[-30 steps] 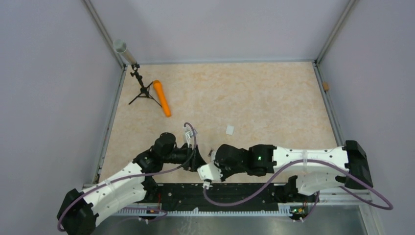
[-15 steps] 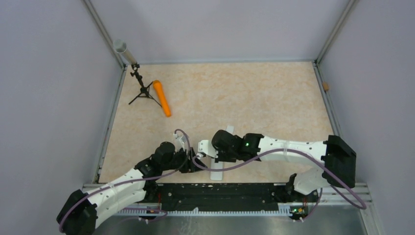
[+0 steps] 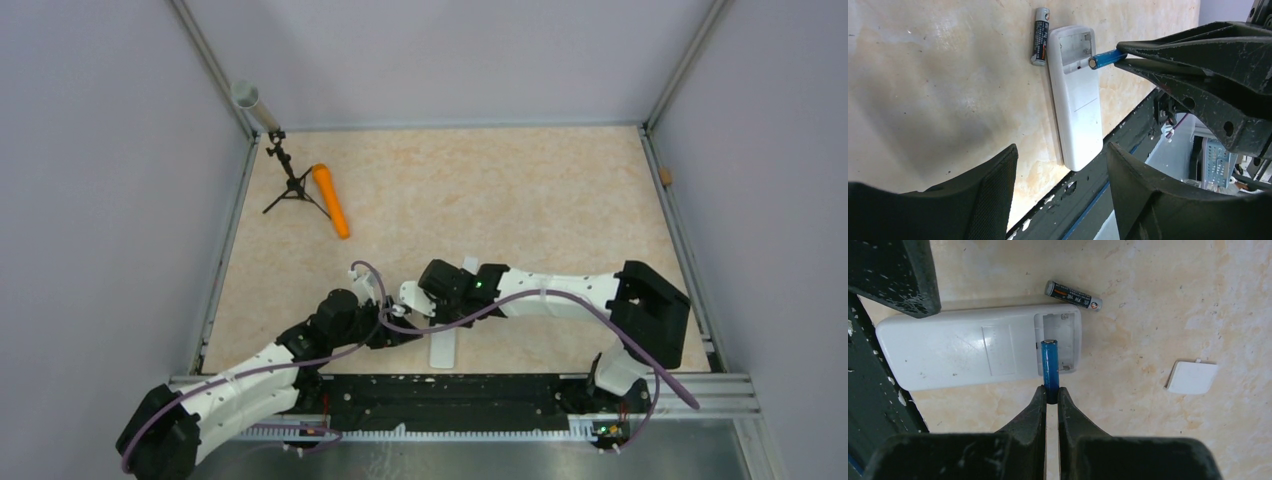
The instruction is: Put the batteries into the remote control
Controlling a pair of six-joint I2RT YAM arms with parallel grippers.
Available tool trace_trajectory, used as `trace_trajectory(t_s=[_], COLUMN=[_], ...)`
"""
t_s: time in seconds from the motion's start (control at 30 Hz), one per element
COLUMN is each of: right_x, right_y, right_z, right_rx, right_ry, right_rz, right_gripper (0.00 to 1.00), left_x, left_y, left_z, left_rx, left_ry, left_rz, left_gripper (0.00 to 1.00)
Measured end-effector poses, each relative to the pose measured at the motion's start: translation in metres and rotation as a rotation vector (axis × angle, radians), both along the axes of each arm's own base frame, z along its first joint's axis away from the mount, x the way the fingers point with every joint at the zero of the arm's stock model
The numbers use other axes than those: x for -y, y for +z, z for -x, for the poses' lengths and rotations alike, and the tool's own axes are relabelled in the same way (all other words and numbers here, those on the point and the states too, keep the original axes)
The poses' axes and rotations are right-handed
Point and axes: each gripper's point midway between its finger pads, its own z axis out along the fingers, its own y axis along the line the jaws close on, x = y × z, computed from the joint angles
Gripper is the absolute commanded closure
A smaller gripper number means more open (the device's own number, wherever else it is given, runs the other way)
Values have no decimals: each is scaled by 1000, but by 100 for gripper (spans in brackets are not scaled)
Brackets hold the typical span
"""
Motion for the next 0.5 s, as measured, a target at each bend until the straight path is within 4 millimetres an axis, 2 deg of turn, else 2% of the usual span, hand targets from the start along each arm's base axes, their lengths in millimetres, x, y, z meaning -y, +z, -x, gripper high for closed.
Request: trace_trajectory(t_s=[0.27,0.5], right_x=[-2,-2], right_y=[-2,-11], right_z=[-6,-8], right_rx=[-4,-21], right_ry=[-16,-21], right_rz=[3,25], right_gripper=[100,100], left_x=[-1,-4], left_y=[-2,-1], left_z=[-1,-6], left_rx=[-5,6], left_ry=[5,29], left_rz=[-8,-10], left_gripper=[32,31])
